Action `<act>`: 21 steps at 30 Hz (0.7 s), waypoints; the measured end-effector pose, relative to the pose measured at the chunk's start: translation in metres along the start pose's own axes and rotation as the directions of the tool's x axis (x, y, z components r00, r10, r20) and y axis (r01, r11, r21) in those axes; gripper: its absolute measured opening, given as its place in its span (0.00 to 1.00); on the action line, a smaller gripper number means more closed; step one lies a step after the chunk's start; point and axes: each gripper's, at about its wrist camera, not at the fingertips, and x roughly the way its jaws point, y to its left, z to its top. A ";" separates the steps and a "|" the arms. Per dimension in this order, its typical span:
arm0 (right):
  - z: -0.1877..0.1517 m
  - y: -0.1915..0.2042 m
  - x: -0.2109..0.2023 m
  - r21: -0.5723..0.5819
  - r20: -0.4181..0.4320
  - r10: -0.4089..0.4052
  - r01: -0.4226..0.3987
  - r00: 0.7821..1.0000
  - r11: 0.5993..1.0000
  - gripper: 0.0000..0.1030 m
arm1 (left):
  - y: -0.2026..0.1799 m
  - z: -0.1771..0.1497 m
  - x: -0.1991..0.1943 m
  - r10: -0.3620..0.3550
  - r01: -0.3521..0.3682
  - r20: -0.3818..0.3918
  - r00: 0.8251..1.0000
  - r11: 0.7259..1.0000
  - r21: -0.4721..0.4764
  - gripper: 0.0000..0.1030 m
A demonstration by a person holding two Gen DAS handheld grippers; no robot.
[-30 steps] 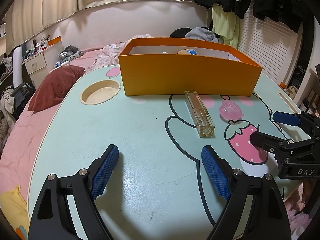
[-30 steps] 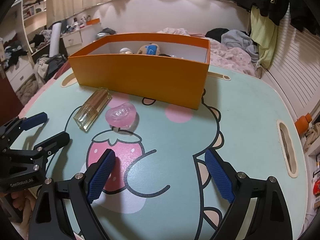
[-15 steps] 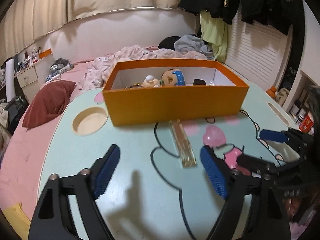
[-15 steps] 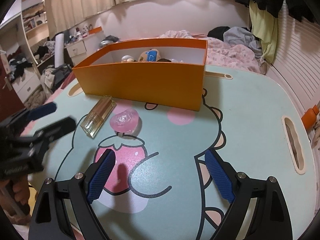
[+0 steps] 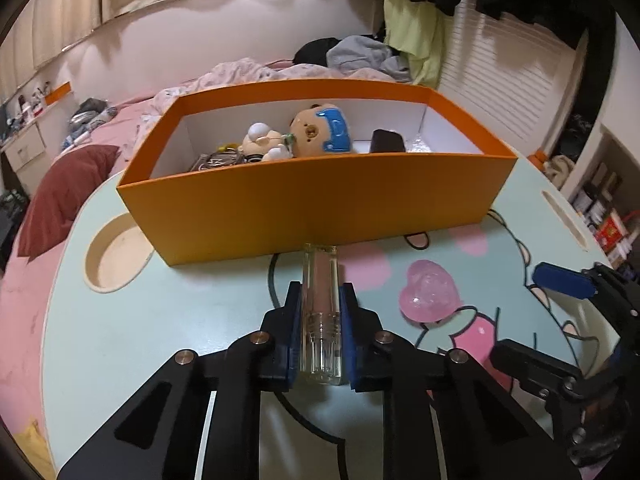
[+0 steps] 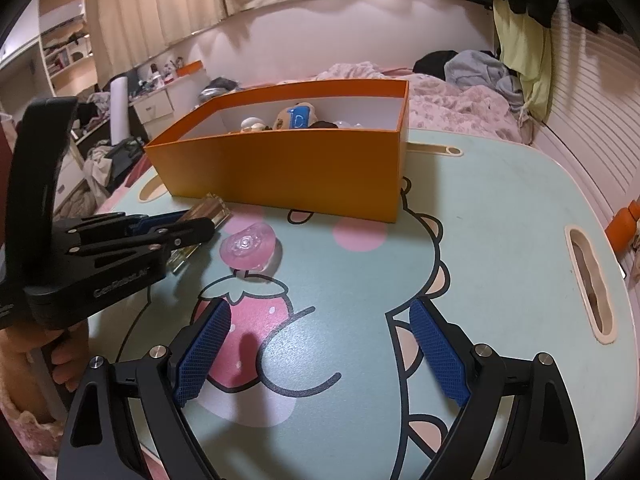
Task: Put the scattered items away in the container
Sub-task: 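Grasp the glass perfume bottle with the left gripper while the right grasps the pink heart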
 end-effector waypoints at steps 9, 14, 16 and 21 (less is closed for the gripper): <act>0.014 0.006 0.011 0.001 -0.048 0.006 -0.006 0.999 1.000 0.88 | 0.033 -0.014 -0.040 -0.070 0.081 0.110 0.991 0.992 -0.101 0.18; 0.025 0.022 0.027 -0.064 -0.085 -0.034 0.029 0.996 0.998 0.88 | 0.039 -0.023 -0.053 -0.042 0.056 0.119 0.992 0.992 -0.112 0.18; 0.028 0.027 0.032 -0.085 -0.095 -0.055 0.047 0.994 0.995 0.88 | 0.041 -0.024 -0.058 -0.049 0.065 0.130 0.990 0.991 -0.119 0.18; 0.034 0.035 0.044 -0.124 -0.109 -0.080 0.067 0.991 0.990 0.88 | 0.039 -0.024 -0.062 -0.060 0.078 0.145 0.988 0.990 -0.116 0.18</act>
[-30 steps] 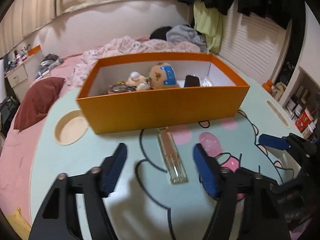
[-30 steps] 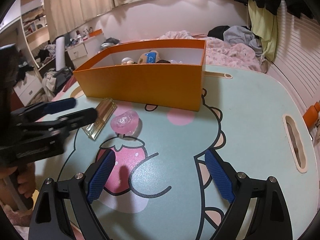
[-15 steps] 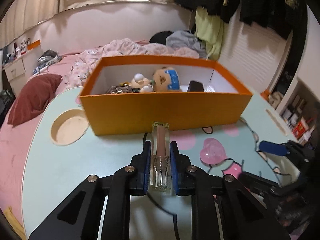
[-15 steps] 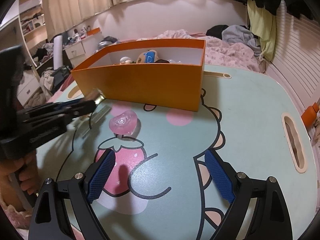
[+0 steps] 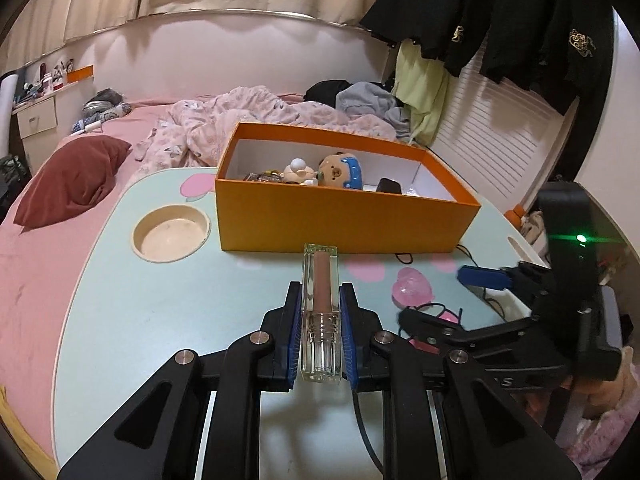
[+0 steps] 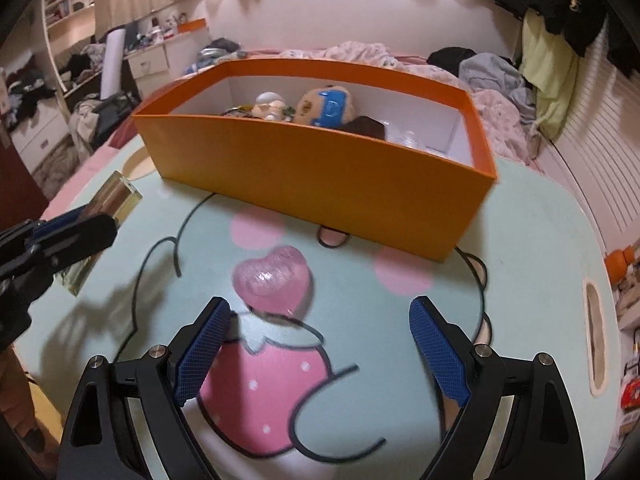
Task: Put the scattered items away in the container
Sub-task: 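Grasp the glass perfume bottle with the left gripper while the right grasps the pink heart, then lower the perfume bottle into the box with the left gripper while the right drops the heart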
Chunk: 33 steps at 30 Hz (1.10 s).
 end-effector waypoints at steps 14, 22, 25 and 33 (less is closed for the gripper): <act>0.003 0.005 0.000 -0.035 0.069 0.033 -0.030 0.997 0.999 0.36 | 0.000 -0.003 -0.003 -0.008 0.008 0.007 1.000 1.000 0.007 0.18; 0.000 -0.006 -0.012 0.006 0.109 0.083 -0.084 0.991 0.996 0.36 | -0.002 -0.002 -0.007 -0.010 0.010 0.017 1.000 1.000 0.012 0.18; 0.001 -0.006 -0.022 0.005 0.129 0.090 -0.092 0.988 0.996 0.36 | -0.004 0.000 -0.011 -0.013 0.013 0.029 1.000 1.000 0.015 0.18; 0.018 -0.012 -0.047 0.006 0.202 0.079 -0.082 0.976 0.997 0.36 | -0.012 0.021 -0.017 -0.005 0.001 0.068 0.998 0.998 0.061 0.18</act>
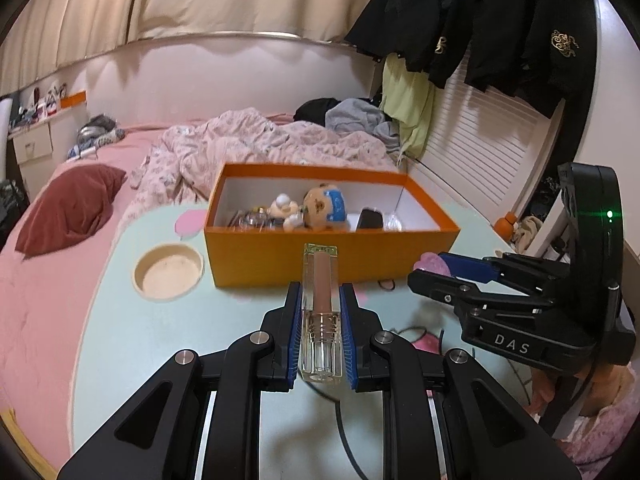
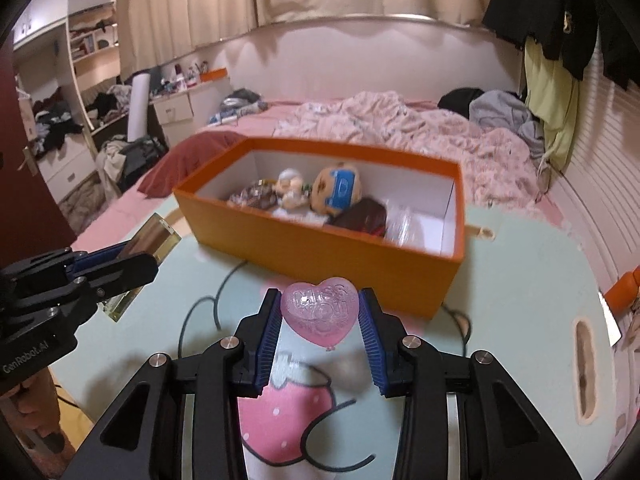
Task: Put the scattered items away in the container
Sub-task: 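Lower the perfume bottle into the box with the left gripper while the right drops the heart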
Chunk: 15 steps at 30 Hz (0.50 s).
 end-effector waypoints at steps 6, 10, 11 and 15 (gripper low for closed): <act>0.031 -0.008 -0.003 0.008 0.062 -0.030 0.029 0.998 1.000 0.36 | 0.001 0.036 0.007 0.031 -0.031 0.029 0.999 0.999 0.032 0.18; 0.051 -0.015 0.003 0.030 0.123 -0.068 0.064 0.990 0.997 0.36 | 0.001 0.056 0.024 0.052 -0.055 0.053 0.997 0.997 0.048 0.18; 0.056 -0.016 0.007 0.036 0.133 -0.078 0.073 0.988 0.997 0.36 | 0.002 0.060 0.030 0.053 -0.056 0.049 0.997 0.997 0.047 0.18; 0.071 -0.020 0.025 0.047 0.156 -0.099 0.093 0.983 0.995 0.36 | 0.011 0.077 0.062 0.057 -0.057 0.009 0.998 0.997 0.047 0.18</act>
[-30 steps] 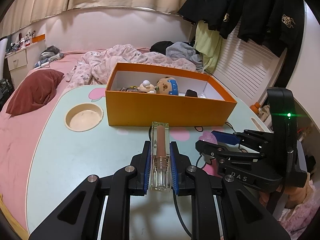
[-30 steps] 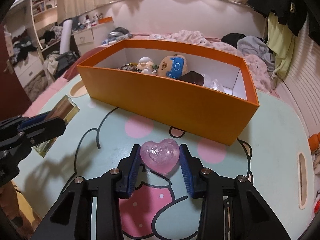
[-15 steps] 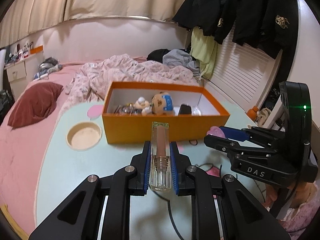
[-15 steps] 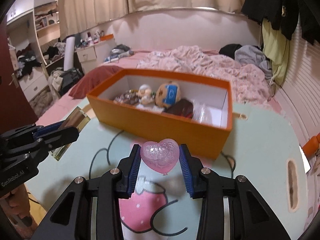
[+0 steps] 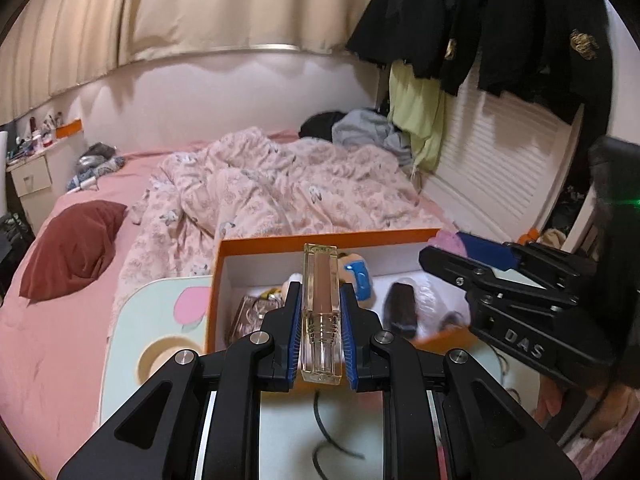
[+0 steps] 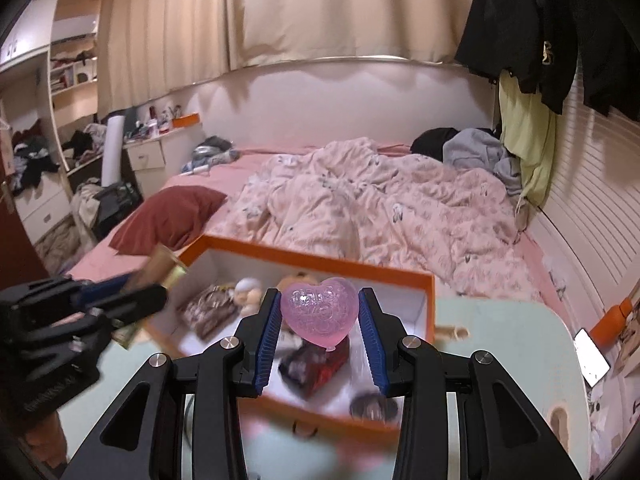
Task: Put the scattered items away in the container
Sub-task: 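Lower the perfume bottle into the box with the left gripper while the right drops the heart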
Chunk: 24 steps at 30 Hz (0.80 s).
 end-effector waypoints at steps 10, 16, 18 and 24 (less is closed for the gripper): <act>-0.010 -0.007 0.036 0.024 -0.007 -0.081 0.081 0.997 0.996 0.36 | 0.007 -0.010 0.039 0.026 -0.026 0.020 0.999 0.999 -0.020 0.18; -0.013 -0.014 0.041 0.033 -0.020 -0.092 0.092 0.996 0.995 0.36 | 0.010 -0.009 0.043 0.037 -0.036 0.005 0.999 0.999 -0.035 0.18; -0.014 -0.015 0.042 0.035 -0.023 -0.091 0.091 0.996 0.995 0.36 | 0.010 -0.011 0.045 0.041 -0.041 -0.003 0.999 0.999 -0.031 0.18; -0.016 -0.017 0.043 0.034 -0.031 -0.091 0.092 0.995 0.995 0.37 | 0.011 -0.014 0.048 0.046 -0.047 -0.022 0.999 0.999 -0.023 0.18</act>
